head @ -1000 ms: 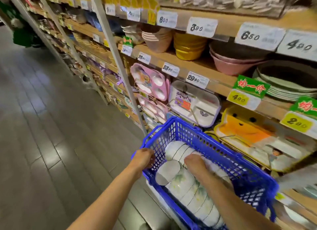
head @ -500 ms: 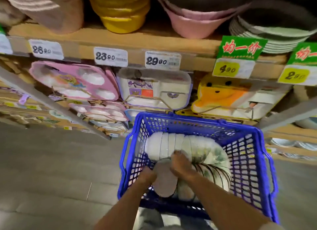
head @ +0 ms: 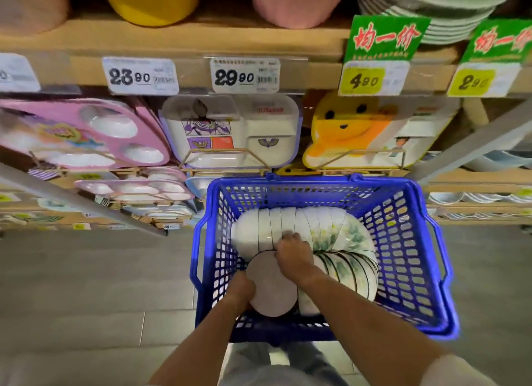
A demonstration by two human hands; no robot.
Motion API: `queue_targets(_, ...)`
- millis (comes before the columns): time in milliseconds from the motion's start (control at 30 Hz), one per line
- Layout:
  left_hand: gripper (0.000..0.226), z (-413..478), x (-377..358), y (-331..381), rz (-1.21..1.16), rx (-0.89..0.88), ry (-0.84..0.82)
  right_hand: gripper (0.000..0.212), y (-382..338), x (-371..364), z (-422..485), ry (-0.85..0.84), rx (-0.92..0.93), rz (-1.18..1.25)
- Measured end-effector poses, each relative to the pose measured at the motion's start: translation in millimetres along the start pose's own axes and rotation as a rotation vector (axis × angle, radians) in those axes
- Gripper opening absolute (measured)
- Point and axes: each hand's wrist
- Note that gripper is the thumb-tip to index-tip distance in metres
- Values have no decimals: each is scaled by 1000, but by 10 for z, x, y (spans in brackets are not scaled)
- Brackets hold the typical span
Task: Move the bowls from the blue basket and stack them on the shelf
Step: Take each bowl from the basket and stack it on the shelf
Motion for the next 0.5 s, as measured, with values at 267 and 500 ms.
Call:
queue_targets(267,34,-528,436,405,195,-115,85,35,87,531,-134,-11,14,447)
queue_targets(500,28,-1199,689,863,-71,-158,85,15,398,979,-467,-14,54,1185)
Point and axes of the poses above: each hand's wrist, its own z-axis towards the middle knuckle, its own x-axis out of the back of the hand, y = z × x, and after that the axes turned 5 degrees about -z, right-handed
